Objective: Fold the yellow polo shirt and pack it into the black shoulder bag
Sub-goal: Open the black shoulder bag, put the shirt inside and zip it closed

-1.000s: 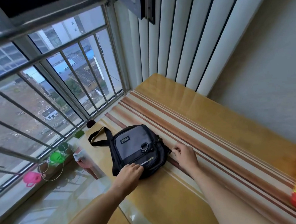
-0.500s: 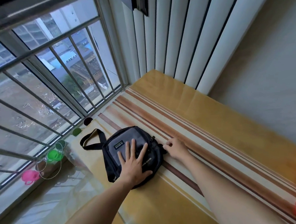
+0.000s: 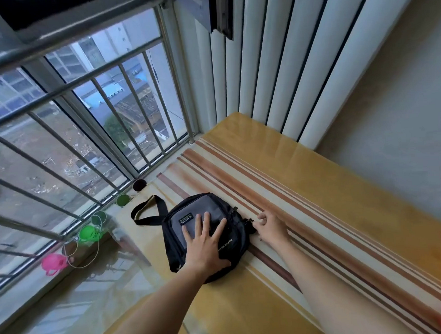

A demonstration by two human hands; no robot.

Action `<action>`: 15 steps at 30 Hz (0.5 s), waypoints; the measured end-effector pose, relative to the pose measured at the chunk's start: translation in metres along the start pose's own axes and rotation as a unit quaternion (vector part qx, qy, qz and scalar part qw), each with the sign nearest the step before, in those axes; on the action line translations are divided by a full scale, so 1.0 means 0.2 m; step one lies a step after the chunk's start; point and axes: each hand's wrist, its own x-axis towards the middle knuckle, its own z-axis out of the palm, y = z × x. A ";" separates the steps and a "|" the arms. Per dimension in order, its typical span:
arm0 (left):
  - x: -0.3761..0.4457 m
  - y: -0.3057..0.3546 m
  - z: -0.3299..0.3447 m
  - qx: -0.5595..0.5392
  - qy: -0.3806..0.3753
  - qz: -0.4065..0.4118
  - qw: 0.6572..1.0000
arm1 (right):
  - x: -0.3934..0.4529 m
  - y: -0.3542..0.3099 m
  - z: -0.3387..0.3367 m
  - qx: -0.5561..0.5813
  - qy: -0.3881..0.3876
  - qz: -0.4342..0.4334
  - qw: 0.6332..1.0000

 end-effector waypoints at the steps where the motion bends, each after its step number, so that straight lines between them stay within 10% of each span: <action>1: -0.03 -0.01 0.00 0.010 0.015 0.007 1.000 | -0.05 0.01 -0.02 -0.014 0.004 0.001 1.000; 8: -0.41 -0.07 0.09 -0.037 0.142 0.047 0.988 | -0.60 0.10 -0.01 -0.007 0.028 0.036 0.999; 15: -0.92 -0.36 0.13 0.026 0.048 0.133 0.990 | -1.27 0.18 0.24 -0.064 0.056 0.023 0.996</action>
